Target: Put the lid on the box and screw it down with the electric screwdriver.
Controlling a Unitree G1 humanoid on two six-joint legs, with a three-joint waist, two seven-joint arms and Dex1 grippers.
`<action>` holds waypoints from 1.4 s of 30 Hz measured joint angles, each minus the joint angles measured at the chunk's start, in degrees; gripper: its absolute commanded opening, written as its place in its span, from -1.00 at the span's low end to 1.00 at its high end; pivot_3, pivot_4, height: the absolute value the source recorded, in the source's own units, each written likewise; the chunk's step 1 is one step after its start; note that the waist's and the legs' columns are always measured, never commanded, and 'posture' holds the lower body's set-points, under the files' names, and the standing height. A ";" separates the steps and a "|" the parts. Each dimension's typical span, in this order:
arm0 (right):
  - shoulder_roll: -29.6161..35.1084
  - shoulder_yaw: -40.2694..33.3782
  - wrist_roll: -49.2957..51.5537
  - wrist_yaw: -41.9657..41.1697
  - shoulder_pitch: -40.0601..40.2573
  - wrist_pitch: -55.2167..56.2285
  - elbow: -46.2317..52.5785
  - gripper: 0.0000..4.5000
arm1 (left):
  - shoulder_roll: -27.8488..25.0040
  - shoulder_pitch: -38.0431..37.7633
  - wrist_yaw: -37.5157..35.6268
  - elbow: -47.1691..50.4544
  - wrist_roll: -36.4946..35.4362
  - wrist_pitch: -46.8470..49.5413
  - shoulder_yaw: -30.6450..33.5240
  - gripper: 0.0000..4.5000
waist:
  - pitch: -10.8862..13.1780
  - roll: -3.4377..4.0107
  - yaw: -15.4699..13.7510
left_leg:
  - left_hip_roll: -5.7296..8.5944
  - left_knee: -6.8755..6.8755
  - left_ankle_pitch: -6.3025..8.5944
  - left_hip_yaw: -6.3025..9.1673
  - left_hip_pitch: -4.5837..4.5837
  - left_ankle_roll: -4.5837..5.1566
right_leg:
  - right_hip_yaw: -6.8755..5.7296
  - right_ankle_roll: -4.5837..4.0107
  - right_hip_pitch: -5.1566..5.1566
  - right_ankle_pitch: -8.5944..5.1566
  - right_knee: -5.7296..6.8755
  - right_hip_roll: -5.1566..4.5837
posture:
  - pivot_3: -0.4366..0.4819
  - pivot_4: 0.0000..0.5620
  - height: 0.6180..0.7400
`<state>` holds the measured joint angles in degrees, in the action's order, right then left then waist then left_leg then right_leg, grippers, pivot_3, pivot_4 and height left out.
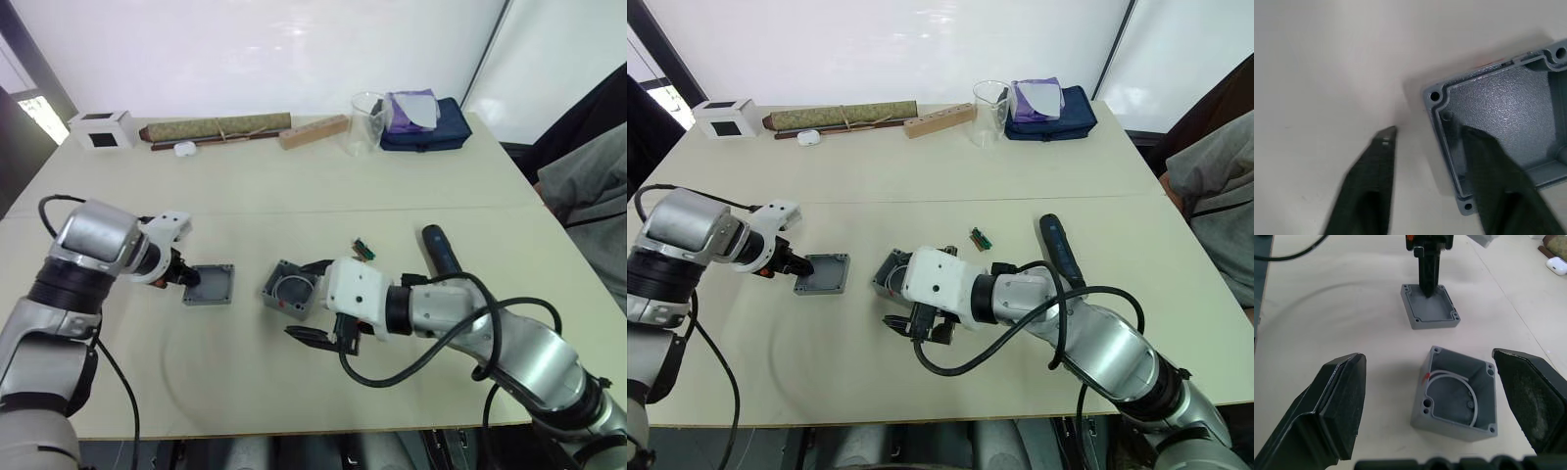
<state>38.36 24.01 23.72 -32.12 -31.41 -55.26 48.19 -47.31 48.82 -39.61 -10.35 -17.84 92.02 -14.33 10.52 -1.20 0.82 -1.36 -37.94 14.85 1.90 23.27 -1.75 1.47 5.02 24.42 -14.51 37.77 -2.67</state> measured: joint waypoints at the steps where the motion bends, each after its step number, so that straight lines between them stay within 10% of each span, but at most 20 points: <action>1: 0.04 0.00 -0.01 -0.09 -0.25 -0.26 0.00 1.00 | 0.38 -0.01 0.41 0.02 -0.29 0.06 0.33 -0.89 | -0.04 0.05 -0.04 | 0.01 0.00 0.00 0.00 -0.02 0.00 | 0.00 0.00 -0.02 0.00 0.00 -0.01 | -0.05 -0.47 1.00; 10: 1.51 -3.50 0.66 -2.10 -0.01 -1.43 0.07 1.00 | 2.63 -1.56 4.60 -0.97 -1.06 -1.18 5.34 -0.95 | -0.31 0.44 -0.25 | 0.07 0.00 0.00 0.03 -0.08 0.00 | -0.01 0.00 -0.10 0.00 0.04 -0.05 | -0.05 -0.47 1.00; 17: -11.00 -19.43 10.09 1.90 0.51 -3.58 -7.40 1.00 | 2.82 1.15 -0.82 -8.17 -2.11 -27.19 13.50 -0.95 | -0.07 0.04 -0.10 | 0.04 -0.01 -0.02 0.04 0.09 -0.04 | -0.03 -0.03 0.07 0.02 0.04 -0.04 | -0.05 -0.47 1.00; 23: -25.71 -29.72 11.36 14.91 -12.62 -7.69 -27.00 1.00 | 14.45 5.83 7.29 -6.30 -3.34 -52.83 26.54 -0.95 | -0.09 0.06 -0.12 | 0.07 -0.02 -0.07 -0.05 0.09 -0.12 | 0.01 -0.08 0.09 0.09 0.05 -0.15 | -0.05 -0.47 1.00; 29: -32.01 -35.76 13.89 21.45 -21.03 -11.66 -38.60 1.00 | 25.53 1.98 9.70 1.43 -5.61 -54.19 23.65 -0.95 | -0.09 0.08 0.00 | 0.11 0.04 -0.07 -0.08 0.19 -0.12 | 0.03 -0.08 0.16 0.09 0.05 -0.17 | -0.05 -0.47 1.00; 42: -31.72 -39.16 17.15 24.88 -20.79 -15.82 -38.53 0.89 | 28.02 1.68 9.75 4.80 -8.58 -52.52 23.57 -0.98 | -0.09 0.09 0.33 | 0.10 0.06 -0.06 -0.03 0.13 -0.11 | 0.03 -0.08 0.17 0.09 0.05 -0.10 | -0.05 -0.47 1.00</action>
<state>6.64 -15.15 40.87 -7.24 -52.20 -71.07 9.66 -19.29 50.50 -29.86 -5.55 -26.41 39.50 9.24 10.43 -1.11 1.14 -1.26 -37.88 14.78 1.87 23.40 -1.86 1.50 4.95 24.59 -14.42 37.82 -2.77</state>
